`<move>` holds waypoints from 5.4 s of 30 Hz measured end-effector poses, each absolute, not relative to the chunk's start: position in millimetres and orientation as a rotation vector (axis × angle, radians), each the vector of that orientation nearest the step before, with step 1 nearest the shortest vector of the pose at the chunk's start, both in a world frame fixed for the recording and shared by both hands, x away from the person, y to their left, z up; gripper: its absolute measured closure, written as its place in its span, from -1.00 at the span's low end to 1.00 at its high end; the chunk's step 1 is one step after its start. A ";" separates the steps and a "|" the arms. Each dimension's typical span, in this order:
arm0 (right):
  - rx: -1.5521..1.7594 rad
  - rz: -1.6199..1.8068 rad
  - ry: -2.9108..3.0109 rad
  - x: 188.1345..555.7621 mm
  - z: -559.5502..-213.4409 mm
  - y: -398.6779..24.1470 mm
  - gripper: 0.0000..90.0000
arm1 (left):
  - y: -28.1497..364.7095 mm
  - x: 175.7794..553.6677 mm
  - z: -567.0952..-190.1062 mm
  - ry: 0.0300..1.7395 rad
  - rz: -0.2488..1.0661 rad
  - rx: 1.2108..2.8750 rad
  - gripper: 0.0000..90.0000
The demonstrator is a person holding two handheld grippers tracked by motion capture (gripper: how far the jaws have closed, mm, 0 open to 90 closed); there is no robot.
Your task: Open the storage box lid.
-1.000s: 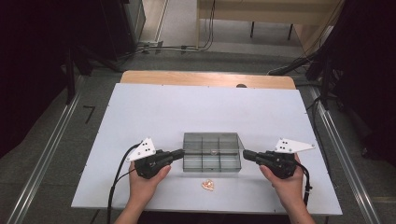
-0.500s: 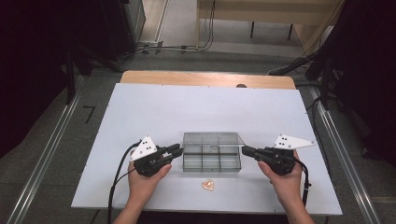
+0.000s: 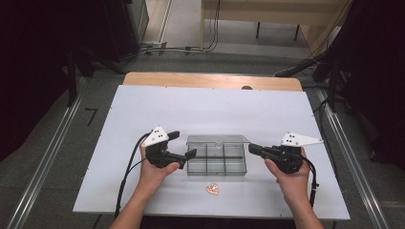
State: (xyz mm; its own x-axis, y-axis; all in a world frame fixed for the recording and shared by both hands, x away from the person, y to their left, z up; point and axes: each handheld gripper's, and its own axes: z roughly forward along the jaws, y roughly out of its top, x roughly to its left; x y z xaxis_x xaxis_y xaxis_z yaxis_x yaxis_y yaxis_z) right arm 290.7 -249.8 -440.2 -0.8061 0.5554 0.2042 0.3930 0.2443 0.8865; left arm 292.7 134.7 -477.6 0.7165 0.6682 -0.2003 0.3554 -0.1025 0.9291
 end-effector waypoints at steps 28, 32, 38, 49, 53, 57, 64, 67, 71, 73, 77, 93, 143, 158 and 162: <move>0.981 1.522 2.296 304.4 -437.7 -259.6 0.25 | 137.8 304.4 -479.9 0.834 0.303 1.645 0.15; 0.939 1.514 2.293 312.9 -436.3 -249.7 0.17 | 135.1 307.2 -478.4 0.832 0.304 1.646 0.18; 0.952 1.524 2.275 327.2 -438.6 -241.7 0.20 | 134.2 311.2 -475.9 0.851 0.296 1.630 0.24; 0.932 1.558 2.256 340.5 -444.7 -227.2 0.38 | 133.2 317.8 -477.0 0.894 0.288 1.585 0.31; 0.949 1.575 2.234 343.3 -446.9 -225.4 0.40 | 129.6 325.2 -476.6 0.893 0.287 1.597 0.30; 0.982 1.595 2.197 347.2 -449.6 -223.8 0.42 | 127.8 331.6 -477.3 0.919 0.264 1.562 0.29; 1.000 1.606 2.203 354.3 -457.7 -224.1 0.48 | 126.7 334.7 -481.5 0.941 0.247 1.549 0.28; 1.009 1.617 2.201 357.2 -463.3 -223.1 0.49 | 124.7 335.4 -484.4 0.955 0.246 1.549 0.25; 1.013 1.639 2.200 360.9 -467.1 -223.5 0.52 | 125.5 337.1 -486.1 0.966 0.240 1.551 0.27; 1.021 1.637 2.196 362.0 -468.0 -222.8 0.53 | 125.2 338.5 -487.3 0.979 0.233 1.540 0.28; 1.040 1.635 2.193 366.2 -472.0 -221.7 0.54 | 125.7 342.7 -490.6 0.991 0.229 1.529 0.33; 1.175 1.655 2.190 377.9 -488.4 -216.9 0.57 | 124.5 354.8 -498.4 1.065 0.181 1.504 0.40; 1.317 1.684 2.126 381.1 -493.9 -219.8 0.70 | 124.3 370.9 -499.2 1.115 0.148 1.517 0.40; 1.390 1.680 2.159 387.7 -504.4 -219.4 0.54 | 120.1 373.2 -508.3 1.155 0.156 1.575 0.22; 1.402 1.662 2.181 388.8 -506.2 -218.3 0.46 | 120.2 373.8 -510.1 1.170 0.138 1.582 0.17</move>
State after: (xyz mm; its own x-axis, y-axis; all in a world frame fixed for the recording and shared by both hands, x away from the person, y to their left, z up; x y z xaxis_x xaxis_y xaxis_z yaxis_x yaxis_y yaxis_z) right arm 388.8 -218.3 -506.2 -0.5843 0.6773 0.4470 0.6108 0.0043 0.7918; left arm 373.8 120.2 -510.1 0.5037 0.7262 -0.4678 0.5976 0.0981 0.7958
